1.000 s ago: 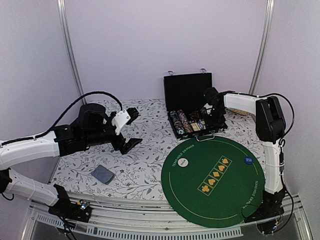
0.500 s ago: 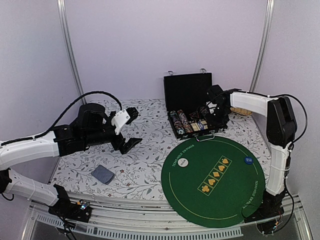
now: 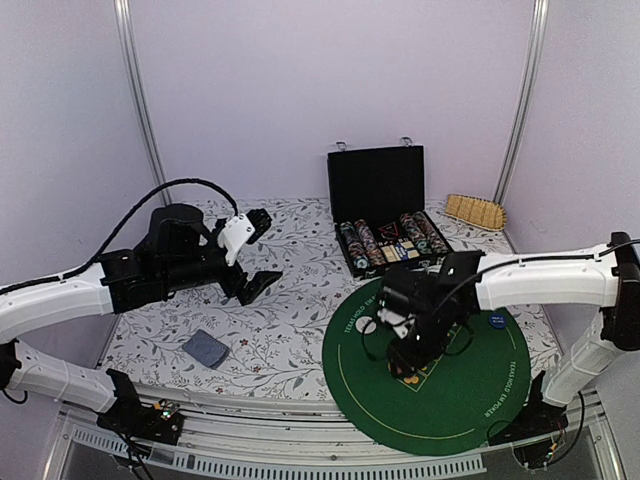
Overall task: Distribute texas hold em gaming equipment
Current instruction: Place the big blind button on the poker table mat, then pick up the pile of poker chips from the chip case.
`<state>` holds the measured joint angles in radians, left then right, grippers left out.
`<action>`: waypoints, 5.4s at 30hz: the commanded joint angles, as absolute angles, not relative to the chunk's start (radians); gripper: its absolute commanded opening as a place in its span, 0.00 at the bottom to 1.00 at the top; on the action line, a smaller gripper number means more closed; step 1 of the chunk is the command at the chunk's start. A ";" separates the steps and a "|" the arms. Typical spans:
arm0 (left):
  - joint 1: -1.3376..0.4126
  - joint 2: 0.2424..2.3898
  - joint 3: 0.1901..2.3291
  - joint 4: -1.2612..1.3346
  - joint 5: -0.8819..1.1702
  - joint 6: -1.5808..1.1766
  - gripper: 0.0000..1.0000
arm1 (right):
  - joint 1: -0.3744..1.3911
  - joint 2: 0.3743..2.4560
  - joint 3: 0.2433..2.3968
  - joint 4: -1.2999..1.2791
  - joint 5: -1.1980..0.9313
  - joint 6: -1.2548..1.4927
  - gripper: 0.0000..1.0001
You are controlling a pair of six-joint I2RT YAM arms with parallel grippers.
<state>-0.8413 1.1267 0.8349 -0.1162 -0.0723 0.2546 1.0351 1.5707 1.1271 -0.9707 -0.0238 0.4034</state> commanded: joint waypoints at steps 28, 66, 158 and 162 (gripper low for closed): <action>-0.834 1.152 0.830 -0.090 -0.142 0.252 0.98 | 1.467 1.389 0.764 -0.979 -0.188 0.995 0.39; -0.721 1.170 0.836 -0.069 -0.113 0.192 0.98 | 0.709 1.521 1.402 -0.671 -0.246 0.184 1.00; -0.678 1.253 0.838 -0.100 -0.022 0.180 0.98 | 0.581 2.439 2.002 -0.726 -0.133 -1.418 0.57; -0.678 1.255 0.836 -0.100 -0.025 0.180 0.98 | 0.590 2.439 2.000 -0.780 -0.147 -1.414 0.49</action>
<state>-0.6914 1.2716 0.8349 -0.0940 -0.0334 0.1890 0.5774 2.3909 2.0068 -0.6830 -0.1329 -1.4124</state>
